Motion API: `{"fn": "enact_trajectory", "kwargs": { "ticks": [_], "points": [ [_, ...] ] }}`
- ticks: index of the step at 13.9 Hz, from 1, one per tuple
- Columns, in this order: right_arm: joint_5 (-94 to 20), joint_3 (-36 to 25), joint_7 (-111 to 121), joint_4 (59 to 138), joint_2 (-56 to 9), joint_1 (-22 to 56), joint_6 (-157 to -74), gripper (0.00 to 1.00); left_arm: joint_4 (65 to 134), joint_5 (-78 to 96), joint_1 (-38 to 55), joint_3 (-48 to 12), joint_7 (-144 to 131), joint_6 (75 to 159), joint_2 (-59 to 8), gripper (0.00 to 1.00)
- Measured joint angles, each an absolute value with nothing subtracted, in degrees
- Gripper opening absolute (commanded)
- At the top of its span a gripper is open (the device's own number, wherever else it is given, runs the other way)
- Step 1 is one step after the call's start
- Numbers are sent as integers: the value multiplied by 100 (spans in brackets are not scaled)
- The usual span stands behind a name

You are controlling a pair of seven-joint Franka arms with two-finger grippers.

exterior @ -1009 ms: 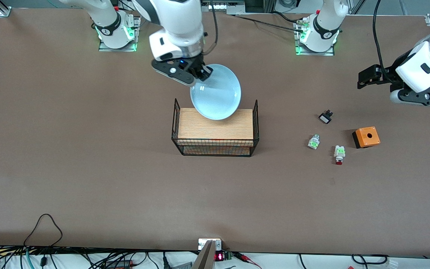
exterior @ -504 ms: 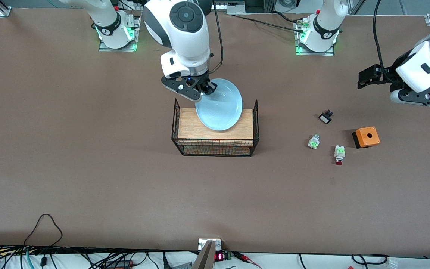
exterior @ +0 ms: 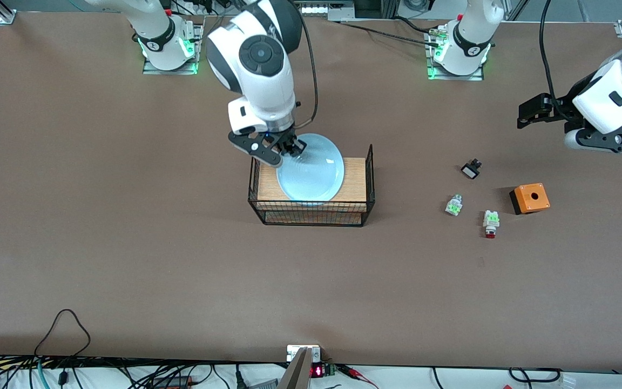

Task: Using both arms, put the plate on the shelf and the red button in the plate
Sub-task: 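Lower the blue plate onto the wooden board inside the basket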

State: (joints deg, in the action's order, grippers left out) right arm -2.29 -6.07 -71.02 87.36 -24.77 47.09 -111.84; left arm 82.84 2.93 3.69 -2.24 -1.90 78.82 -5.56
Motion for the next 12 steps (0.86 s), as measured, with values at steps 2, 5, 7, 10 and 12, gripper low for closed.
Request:
{"fn": "enact_trajectory", "kwargs": {
  "ticks": [2,5,7,10,12],
  "points": [
    [-231,-626,-7084,8749,-2558,4713,-11199,7,8283,293,360,-224,-190,7882,-556,100],
    [-240,-733,-7148,8762,-2600,4831,-11214,7,8282,293,352,-223,-190,7882,-556,100],
    [-241,-838,-7275,8771,-2649,4971,-11233,7,8281,293,351,-224,-190,7882,-556,100],
    [-242,-984,-7639,8775,-2809,5147,-11391,7,8279,293,348,-224,-190,7882,-556,100],
    [-246,-1102,-7753,8774,-2870,5246,-11466,7,8279,293,348,-224,-190,7882,-556,100]
  ]
}}
